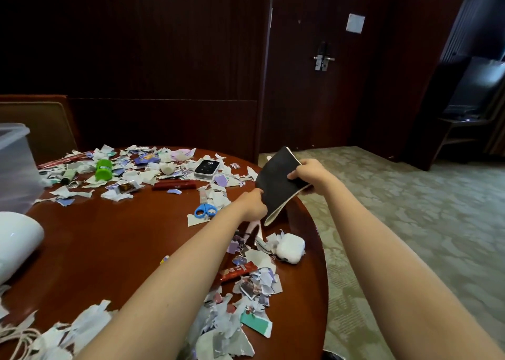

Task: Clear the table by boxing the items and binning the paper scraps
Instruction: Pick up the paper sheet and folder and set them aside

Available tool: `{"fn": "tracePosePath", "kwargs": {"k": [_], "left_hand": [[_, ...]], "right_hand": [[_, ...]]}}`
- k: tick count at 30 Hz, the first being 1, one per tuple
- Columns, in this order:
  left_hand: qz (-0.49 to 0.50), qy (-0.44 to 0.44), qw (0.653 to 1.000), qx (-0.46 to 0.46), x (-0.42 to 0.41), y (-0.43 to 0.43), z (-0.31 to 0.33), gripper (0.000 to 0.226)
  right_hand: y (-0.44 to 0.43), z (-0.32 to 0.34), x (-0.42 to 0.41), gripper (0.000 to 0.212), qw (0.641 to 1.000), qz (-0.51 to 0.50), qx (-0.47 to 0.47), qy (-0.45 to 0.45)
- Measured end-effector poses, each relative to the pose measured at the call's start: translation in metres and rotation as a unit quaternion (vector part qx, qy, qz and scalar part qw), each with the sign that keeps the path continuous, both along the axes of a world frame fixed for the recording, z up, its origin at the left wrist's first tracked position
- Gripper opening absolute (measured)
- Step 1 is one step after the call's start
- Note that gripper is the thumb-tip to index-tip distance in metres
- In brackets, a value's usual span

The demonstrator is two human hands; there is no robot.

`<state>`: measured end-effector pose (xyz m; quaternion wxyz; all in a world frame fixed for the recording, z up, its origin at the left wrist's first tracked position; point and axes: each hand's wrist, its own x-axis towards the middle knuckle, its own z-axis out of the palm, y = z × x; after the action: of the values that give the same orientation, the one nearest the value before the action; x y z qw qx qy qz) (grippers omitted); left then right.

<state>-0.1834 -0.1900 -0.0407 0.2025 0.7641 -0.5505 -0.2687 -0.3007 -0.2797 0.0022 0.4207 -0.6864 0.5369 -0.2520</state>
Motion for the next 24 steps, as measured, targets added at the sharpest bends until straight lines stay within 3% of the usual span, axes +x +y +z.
{"fn": "tracePosePath", "kwargs": {"k": [6,10,12,15,19,24], "left_hand": [[-0.034,-0.011,0.999,0.005,0.0,-0.009,-0.011,0.053],[-0.036,-0.03,0.999,0.0,0.006,-0.012,-0.018,0.048],[-0.04,-0.04,0.998,0.002,0.007,-0.013,-0.02,0.046],[-0.039,-0.049,0.998,-0.002,0.01,-0.014,-0.022,0.042],[-0.031,-0.044,0.999,-0.004,0.013,-0.015,-0.024,0.041],[-0.03,-0.045,0.999,-0.002,0.012,-0.013,-0.02,0.041]], "right_hand": [[-0.003,-0.023,-0.012,0.014,0.998,0.002,0.069,0.002],[-0.01,-0.035,-0.011,0.021,0.995,-0.008,0.072,0.064],[-0.013,-0.044,-0.008,0.023,0.991,-0.006,0.056,0.118],[-0.015,-0.059,0.0,0.041,0.976,0.0,-0.004,0.216],[-0.013,-0.073,0.01,0.046,0.968,-0.028,-0.051,0.246],[-0.009,-0.067,0.013,0.033,0.958,-0.058,-0.093,0.265]]}}
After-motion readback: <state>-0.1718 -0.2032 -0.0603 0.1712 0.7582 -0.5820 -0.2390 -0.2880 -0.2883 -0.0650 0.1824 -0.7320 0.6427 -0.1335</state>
